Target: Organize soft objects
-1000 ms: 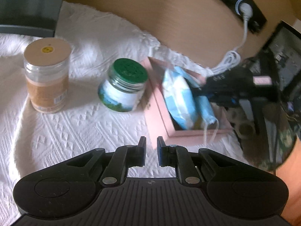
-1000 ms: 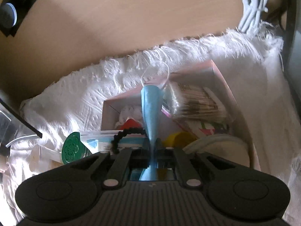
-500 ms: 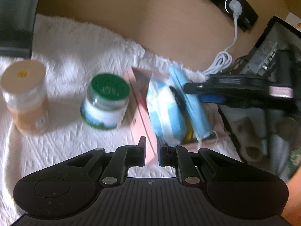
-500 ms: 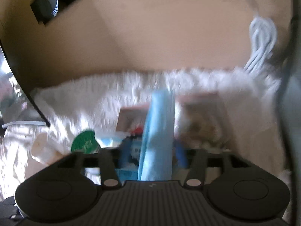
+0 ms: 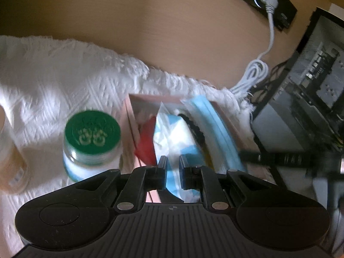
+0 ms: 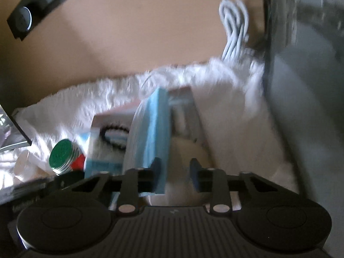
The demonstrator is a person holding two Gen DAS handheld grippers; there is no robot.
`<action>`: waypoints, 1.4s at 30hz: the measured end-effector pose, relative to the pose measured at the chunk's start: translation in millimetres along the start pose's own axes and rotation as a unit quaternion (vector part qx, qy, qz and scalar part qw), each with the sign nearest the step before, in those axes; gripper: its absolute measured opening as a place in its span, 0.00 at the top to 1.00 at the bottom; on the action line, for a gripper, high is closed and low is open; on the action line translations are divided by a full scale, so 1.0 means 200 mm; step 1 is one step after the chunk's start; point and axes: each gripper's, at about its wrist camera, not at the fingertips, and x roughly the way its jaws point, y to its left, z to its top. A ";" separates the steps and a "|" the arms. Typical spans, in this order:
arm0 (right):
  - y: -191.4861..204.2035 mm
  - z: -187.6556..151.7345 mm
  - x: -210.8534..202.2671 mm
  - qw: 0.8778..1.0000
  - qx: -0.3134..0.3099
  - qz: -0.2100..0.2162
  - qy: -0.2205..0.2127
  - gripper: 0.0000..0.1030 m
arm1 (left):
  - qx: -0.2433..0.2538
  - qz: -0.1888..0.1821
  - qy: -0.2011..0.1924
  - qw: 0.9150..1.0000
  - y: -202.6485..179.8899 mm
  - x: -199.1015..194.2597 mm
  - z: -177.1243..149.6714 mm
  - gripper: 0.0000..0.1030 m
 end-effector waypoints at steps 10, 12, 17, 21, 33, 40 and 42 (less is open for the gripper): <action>0.18 -0.04 0.00 0.997 -0.066 -0.034 -0.009 0.69 | -0.009 -0.012 0.011 1.000 0.06 -0.02 0.03 0.87; 0.17 -0.04 -0.05 0.997 -0.063 -0.037 -0.017 0.56 | -0.010 -0.023 0.005 1.000 0.06 -0.06 0.02 0.87; 0.13 0.01 -0.23 0.997 -0.035 -0.010 -0.061 0.51 | 0.008 -0.038 -0.033 0.999 0.05 -0.19 0.01 0.87; 0.19 0.13 -0.20 0.997 -0.030 -0.013 -0.073 0.68 | 0.015 -0.043 -0.039 0.998 0.04 -0.24 0.01 0.87; 0.26 0.06 0.24 0.999 0.016 0.029 0.033 0.88 | -0.011 -0.026 -0.022 0.999 0.21 -0.30 -0.13 0.87; 0.30 -0.02 -0.15 0.998 -0.031 0.009 -0.060 0.34 | -0.008 0.023 -0.015 1.000 0.23 -0.31 -0.31 0.87; 0.30 -0.09 -0.27 0.995 -0.058 -0.012 -0.084 0.32 | -0.003 0.042 -0.012 0.999 0.20 -0.33 -0.38 0.87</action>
